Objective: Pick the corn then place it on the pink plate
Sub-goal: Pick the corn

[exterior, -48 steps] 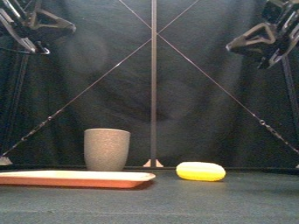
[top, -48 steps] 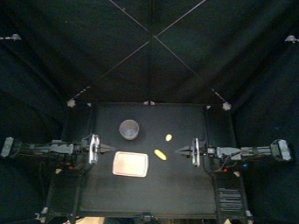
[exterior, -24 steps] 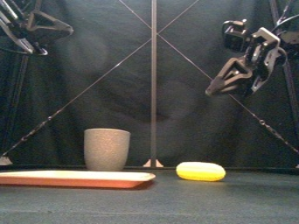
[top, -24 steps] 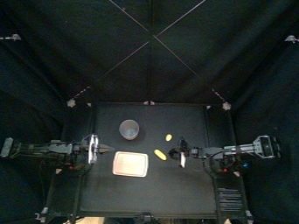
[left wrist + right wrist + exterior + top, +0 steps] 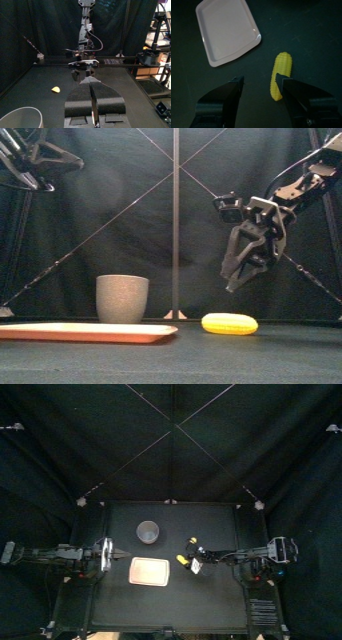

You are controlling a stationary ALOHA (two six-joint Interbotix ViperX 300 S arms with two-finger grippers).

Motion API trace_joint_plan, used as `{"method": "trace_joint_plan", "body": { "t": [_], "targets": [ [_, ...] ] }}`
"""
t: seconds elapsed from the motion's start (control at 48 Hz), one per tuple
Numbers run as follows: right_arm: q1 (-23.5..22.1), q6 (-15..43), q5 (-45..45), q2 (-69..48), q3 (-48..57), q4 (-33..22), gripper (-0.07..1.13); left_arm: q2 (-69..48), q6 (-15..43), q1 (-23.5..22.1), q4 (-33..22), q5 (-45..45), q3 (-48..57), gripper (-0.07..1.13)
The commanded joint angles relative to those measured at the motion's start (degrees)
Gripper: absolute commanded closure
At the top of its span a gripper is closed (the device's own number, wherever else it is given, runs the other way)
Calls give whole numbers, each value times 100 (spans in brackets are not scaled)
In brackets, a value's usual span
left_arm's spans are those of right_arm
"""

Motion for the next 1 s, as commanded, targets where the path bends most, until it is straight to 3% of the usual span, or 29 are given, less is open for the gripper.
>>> {"method": "trace_joint_plan", "body": {
  "t": [0.021,0.229,0.708,0.854,1.0],
  "targets": [
    [-246,9,105,88,-211,70,17,0,0,9,9,-18,-132,109],
    [-519,0,527,536,-413,26,17,0,0,0,9,-18,-105,109],
    [-475,9,712,984,-519,79,18,0,9,-18,18,-18,-114,109],
    [-378,0,721,1028,-729,70,24,0,9,-18,18,-18,-114,109],
    [-255,-9,844,1125,-1063,35,40,0,9,-18,9,-18,-105,109]
  ]
}}
